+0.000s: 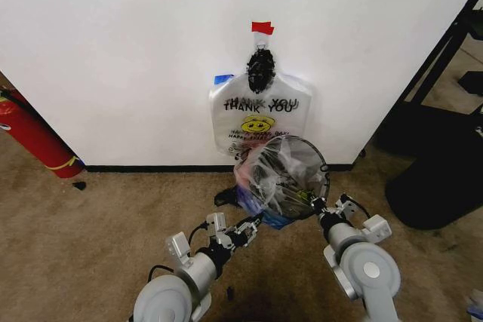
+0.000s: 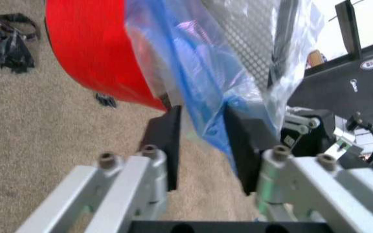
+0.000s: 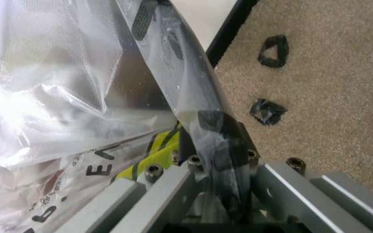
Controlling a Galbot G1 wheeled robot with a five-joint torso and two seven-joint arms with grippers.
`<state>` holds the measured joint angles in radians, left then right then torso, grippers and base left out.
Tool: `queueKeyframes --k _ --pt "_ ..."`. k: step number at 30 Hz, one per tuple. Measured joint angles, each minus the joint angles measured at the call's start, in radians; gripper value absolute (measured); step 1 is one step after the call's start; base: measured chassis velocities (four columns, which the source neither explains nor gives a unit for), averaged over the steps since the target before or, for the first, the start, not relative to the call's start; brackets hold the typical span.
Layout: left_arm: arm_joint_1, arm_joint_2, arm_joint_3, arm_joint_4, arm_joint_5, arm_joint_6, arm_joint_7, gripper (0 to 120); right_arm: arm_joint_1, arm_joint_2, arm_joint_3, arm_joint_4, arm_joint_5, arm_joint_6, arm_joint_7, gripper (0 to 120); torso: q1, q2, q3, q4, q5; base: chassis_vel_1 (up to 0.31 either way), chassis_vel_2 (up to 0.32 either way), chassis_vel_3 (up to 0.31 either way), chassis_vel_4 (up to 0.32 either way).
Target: Pick up the garbage bag from the wall and place it over the trash bin.
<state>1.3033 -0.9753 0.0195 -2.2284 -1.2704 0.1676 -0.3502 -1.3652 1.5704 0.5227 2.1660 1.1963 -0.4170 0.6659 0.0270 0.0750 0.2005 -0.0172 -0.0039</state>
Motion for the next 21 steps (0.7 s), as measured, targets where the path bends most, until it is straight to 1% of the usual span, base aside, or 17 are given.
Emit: queueKeyframes --k 3,4,6,16,21 --pt "-0.001 0.003 -0.003 -0.003 0.000 -0.001 -0.002 13 -0.002 0.001 0.003 -0.001 0.000 0.000 0.000 0 0.000 0.000 0.000 0.0000 0.0000 0.000 0.000 0.000 0.000" --pt "-0.003 0.003 -0.004 -0.006 0.000 -0.001 -0.004 7 -0.002 0.002 0.005 -0.002 0.000 0.000 0.000 0 0.000 0.000 0.000 0.0000 0.0000 0.000 0.000 0.000 0.000" --pt "-0.006 0.003 -0.004 -0.009 0.000 -0.001 -0.006 0 -0.002 0.002 0.007 -0.003 0.001 0.000 0.000 0 0.000 0.000 0.000 0.0000 0.0000 0.000 0.000 0.000 0.000" --pt "0.010 0.009 -0.003 -0.027 0.022 0.000 0.000 0 -0.001 0.003 0.008 -0.001 0.003 0.000 0.005 0 0.000 0.000 0.000 0.0000 0.0001 0.000 0.000 0.000 0.000" --pt "0.008 0.012 0.008 0.056 0.091 0.002 0.006 0 -0.001 0.002 0.006 0.012 0.015 -0.003 0.008 0 0.000 0.000 0.000 0.0000 0.0000 0.000 0.000 0.000 0.000"
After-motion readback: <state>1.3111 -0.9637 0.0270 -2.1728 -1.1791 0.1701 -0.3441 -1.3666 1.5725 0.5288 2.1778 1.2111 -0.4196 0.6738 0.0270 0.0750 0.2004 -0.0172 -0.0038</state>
